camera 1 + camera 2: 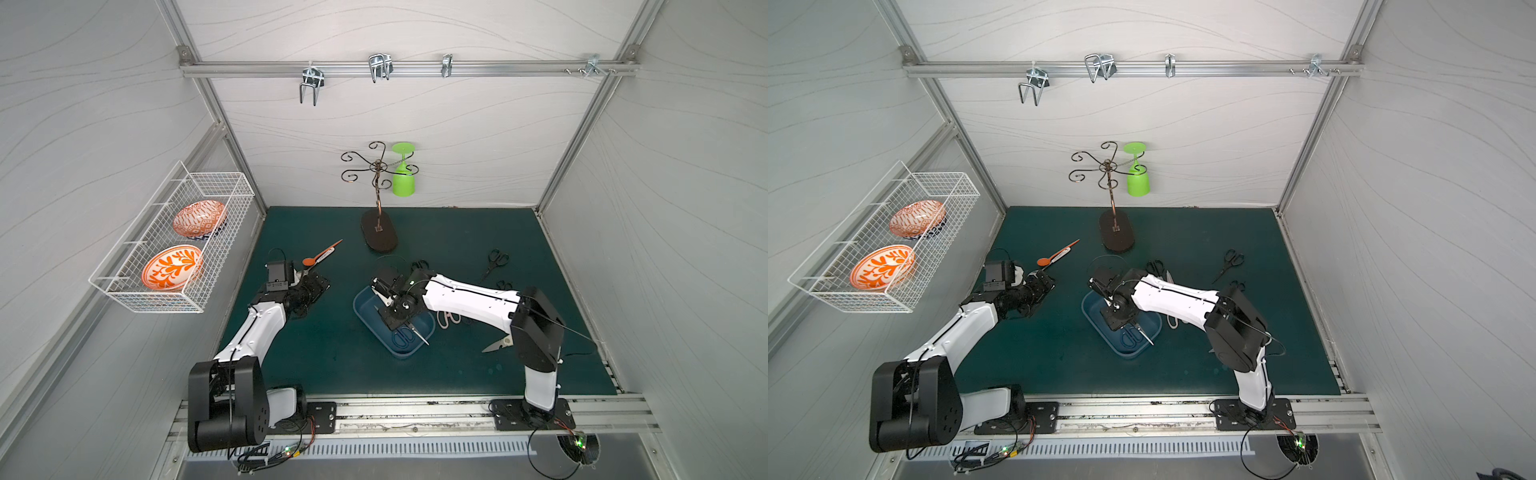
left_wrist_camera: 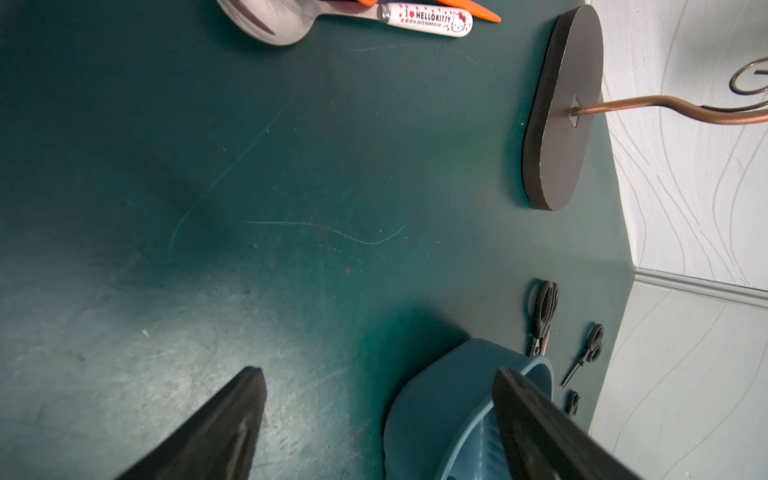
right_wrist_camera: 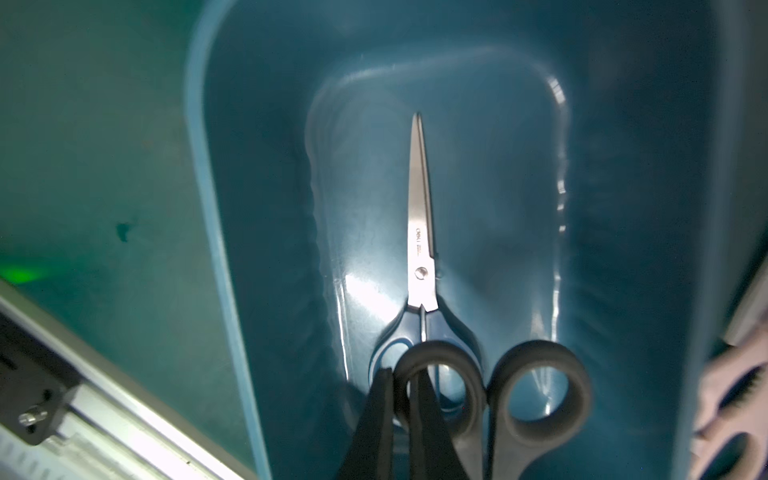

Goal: Put the scissors into the storage box
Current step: Place the scissors in the storage box.

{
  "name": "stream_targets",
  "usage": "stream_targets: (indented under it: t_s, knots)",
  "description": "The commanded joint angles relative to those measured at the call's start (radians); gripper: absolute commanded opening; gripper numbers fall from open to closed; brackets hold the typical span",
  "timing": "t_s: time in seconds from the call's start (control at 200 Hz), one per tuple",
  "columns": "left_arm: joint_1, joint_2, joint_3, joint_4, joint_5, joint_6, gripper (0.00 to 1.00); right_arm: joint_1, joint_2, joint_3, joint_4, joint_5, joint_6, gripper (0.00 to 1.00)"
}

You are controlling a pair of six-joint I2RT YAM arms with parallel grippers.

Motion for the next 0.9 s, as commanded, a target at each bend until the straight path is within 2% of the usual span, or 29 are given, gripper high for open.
stream_targets:
  t_s: [0.0, 0.405, 0.69, 0.82, 0.895]
  knots:
    - [0.007, -0.006, 0.035, 0.026, 0.003, 0.005, 0.90, 0.013, 0.028, 0.004, 0.034, -0.017, 0.020, 0.00]
    - [0.009, -0.010, 0.029, 0.031, 0.016, -0.001, 0.90, 0.001, 0.188, 0.176, -0.010, -0.031, -0.033, 0.00]
    - [0.008, -0.015, 0.025, 0.038, 0.018, -0.007, 0.90, -0.008, 0.226, 0.163, 0.018, -0.025, -0.024, 0.00]
    - [0.007, -0.016, 0.024, 0.039, 0.018, -0.006, 0.90, -0.010, 0.220, 0.160, 0.021, -0.029, -0.017, 0.24]
    - [0.008, -0.016, 0.023, 0.041, 0.018, -0.008, 0.90, -0.014, 0.209, 0.166, 0.010, -0.027, -0.009, 0.27]
